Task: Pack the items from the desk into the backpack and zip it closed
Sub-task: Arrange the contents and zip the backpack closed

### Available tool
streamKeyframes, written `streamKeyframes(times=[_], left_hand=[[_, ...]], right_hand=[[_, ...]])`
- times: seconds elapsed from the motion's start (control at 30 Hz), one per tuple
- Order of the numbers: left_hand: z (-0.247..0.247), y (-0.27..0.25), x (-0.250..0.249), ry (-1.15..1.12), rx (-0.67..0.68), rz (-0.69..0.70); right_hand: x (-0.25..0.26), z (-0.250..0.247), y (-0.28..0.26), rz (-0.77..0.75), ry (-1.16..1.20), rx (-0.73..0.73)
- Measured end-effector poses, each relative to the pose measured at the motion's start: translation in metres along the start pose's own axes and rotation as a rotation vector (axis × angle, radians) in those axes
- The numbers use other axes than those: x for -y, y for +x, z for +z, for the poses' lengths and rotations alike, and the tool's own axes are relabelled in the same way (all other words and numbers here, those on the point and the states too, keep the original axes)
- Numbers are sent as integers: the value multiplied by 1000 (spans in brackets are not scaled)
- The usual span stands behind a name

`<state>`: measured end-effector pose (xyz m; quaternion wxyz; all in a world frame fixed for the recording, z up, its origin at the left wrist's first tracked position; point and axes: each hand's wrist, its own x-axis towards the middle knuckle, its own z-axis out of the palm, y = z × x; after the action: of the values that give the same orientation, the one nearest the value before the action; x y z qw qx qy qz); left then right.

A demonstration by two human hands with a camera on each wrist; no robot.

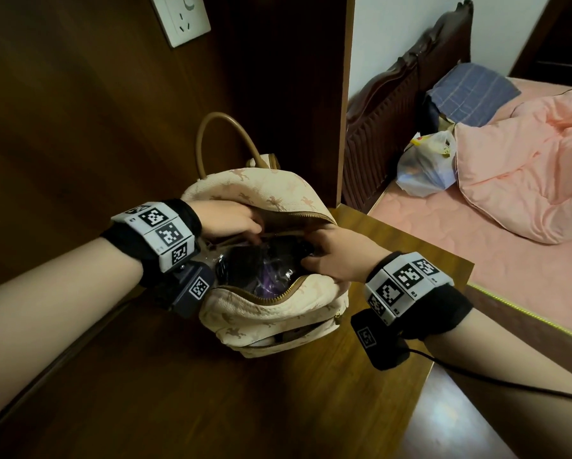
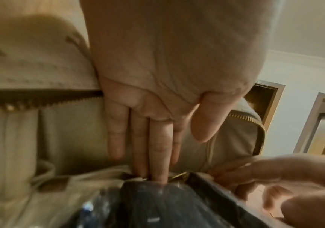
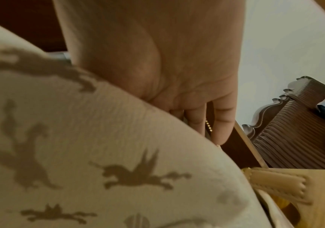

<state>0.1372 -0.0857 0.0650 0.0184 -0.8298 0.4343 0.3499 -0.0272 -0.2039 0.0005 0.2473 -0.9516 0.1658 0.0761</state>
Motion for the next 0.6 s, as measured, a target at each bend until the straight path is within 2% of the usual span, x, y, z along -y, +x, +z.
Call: streamKeyframes(times=[0.1, 0.23, 0.33, 0.43, 0.5, 0.6], left_hand=[[6, 6, 2, -169, 39, -6], [5, 7, 1, -348, 38, -48], [7, 4, -1, -401, 34, -85], [9, 5, 3, -396, -30, -89], [8, 7, 5, -468, 29, -113], [6, 9, 5, -458, 100, -157]], right_hand=[[5, -3, 3, -38, -17, -10], [15, -1, 16, -128, 161, 20], [14, 5, 21, -89, 231, 82], [13, 12, 24, -27, 225, 86], [12, 17, 25, 5, 220, 86], [10, 21, 22, 4, 221, 68]])
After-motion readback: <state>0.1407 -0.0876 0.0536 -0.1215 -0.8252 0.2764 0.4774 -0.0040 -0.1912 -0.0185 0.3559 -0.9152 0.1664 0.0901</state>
